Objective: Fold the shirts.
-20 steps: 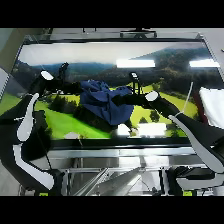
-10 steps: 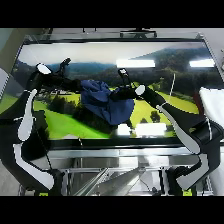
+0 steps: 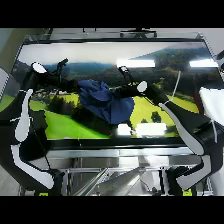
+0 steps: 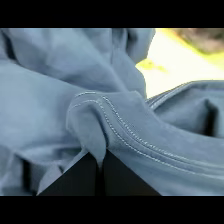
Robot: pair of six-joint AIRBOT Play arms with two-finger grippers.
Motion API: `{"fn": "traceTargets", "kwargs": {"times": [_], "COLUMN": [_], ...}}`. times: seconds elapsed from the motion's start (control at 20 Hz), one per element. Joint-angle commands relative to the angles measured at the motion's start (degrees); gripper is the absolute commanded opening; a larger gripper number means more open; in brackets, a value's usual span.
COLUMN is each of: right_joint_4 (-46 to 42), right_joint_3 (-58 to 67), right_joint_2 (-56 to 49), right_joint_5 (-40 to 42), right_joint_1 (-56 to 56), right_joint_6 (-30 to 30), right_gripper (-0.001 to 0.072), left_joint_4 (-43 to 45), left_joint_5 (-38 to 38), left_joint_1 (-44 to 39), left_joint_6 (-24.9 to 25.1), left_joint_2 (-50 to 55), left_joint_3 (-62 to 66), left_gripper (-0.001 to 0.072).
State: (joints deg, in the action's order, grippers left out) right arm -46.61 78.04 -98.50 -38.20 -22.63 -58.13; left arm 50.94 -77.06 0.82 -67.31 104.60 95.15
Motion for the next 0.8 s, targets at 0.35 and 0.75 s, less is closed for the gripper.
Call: {"fn": "traceTargets", "kwargs": {"times": [0.35, 0.75], "right_joint_4": [-0.3, -0.1], "right_joint_3": [0.1, 0.0], "right_joint_2": [42.2, 62.8], "right_joint_5": [-16.3, -19.2], "right_joint_1": [22.3, 29.3], "right_joint_6": [-2.0, -1.9], "right_gripper": [0.0024, 0.0025], "left_joint_4": [-23.3, -23.3], "left_joint_5": [-7.1, 0.7], "left_joint_1": [10.3, 12.3], "left_joint_6": [-0.7, -0.7], "left_joint_2": [-28.9, -56.9], "left_joint_3": [0.1, 0.0], "left_gripper": [0.0018, 0.0019]}}
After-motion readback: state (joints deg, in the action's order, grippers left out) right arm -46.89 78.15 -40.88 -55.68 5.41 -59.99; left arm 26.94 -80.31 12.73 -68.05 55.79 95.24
